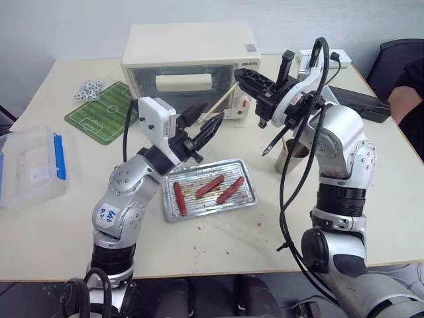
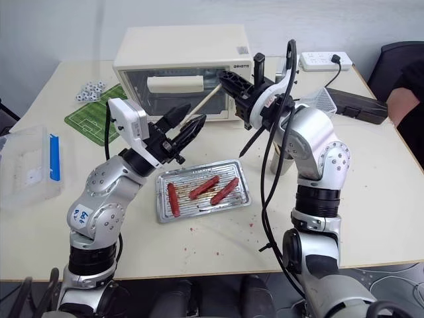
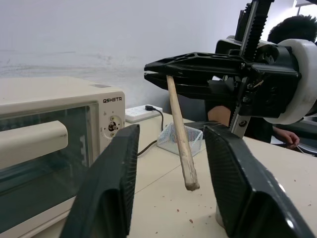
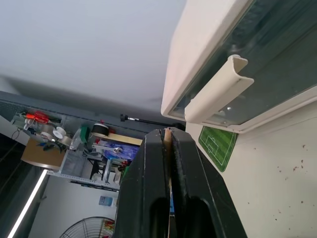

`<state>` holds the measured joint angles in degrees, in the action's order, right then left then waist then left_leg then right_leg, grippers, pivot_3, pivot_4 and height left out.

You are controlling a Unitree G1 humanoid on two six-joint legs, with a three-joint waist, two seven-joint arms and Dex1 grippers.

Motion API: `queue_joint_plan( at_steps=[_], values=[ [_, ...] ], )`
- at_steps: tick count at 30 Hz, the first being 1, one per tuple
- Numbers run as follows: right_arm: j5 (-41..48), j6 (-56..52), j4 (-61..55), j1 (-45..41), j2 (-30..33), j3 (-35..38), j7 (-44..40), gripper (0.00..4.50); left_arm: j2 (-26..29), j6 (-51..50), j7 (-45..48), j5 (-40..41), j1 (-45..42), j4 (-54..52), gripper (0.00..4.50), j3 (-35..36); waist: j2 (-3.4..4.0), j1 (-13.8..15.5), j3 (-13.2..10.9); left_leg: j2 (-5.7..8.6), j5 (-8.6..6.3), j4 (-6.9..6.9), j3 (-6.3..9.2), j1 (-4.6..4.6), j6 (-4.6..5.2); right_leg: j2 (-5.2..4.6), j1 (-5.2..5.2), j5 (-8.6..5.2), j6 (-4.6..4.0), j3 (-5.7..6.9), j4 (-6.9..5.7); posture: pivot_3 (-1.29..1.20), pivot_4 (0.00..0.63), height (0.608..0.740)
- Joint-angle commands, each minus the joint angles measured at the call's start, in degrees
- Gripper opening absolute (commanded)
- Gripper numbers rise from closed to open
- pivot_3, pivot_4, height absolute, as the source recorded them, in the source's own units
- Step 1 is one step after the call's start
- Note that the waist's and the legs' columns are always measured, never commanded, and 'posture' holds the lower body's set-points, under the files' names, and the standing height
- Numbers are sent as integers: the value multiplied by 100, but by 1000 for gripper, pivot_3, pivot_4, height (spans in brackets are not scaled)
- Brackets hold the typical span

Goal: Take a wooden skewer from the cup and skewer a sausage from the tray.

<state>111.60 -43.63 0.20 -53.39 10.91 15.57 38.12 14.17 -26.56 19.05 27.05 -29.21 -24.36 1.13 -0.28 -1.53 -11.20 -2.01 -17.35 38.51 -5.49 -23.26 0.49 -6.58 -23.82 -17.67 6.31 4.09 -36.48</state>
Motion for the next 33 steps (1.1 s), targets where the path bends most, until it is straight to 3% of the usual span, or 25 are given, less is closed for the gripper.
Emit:
queue_joint_plan(
  at_steps=[1, 13, 18, 25, 29, 33],
  values=[
    [127, 79, -244, -4, 82, -22, -138, 0, 1, 31, 25, 16, -132, -143, 1017, 1, 0, 0, 0, 0, 0, 0, 0, 0, 0, 0, 0, 0, 0, 0, 0, 0, 150, 740],
    [140, 111, -270, 20, 146, -63, -187, 0, -155, 4, -60, -2, -191, -197, 1017, -79, 0, 1, 0, 0, 0, -2, 0, 0, 0, 0, 0, 0, 0, 0, 2, 0, 150, 740],
    [140, 124, -333, 35, 125, -80, -175, 0, -192, 3, -64, 30, -189, -184, 29, -47, 0, 1, 0, -1, 0, -3, 1, 0, 0, 0, 0, 0, 0, 1, 3, 0, 150, 740],
    [140, 119, -455, 78, 67, -144, -187, 0, -143, 21, -213, -145, -335, -67, 29, 58, 0, 2, 0, -1, 0, -5, 0, 0, 0, 0, 0, 0, 0, 2, 5, 0, 150, 740],
    [140, 111, -505, 60, 15, -104, -159, 993, -44, 59, -148, -162, -370, 12, 0, 147, 0, -3, 0, -1, 0, -7, 0, 0, 0, 1, 0, 0, 0, 2, 5, 0, 150, 740],
    [140, -21, -416, -65, 203, -100, -275, 2344, 35, 44, -138, -127, -350, 11, 0, 244, 0, 1, 0, -2, 0, -10, 0, 0, 0, 0, 0, 0, 0, 3, 7, 0, 150, 740]
  ],
)
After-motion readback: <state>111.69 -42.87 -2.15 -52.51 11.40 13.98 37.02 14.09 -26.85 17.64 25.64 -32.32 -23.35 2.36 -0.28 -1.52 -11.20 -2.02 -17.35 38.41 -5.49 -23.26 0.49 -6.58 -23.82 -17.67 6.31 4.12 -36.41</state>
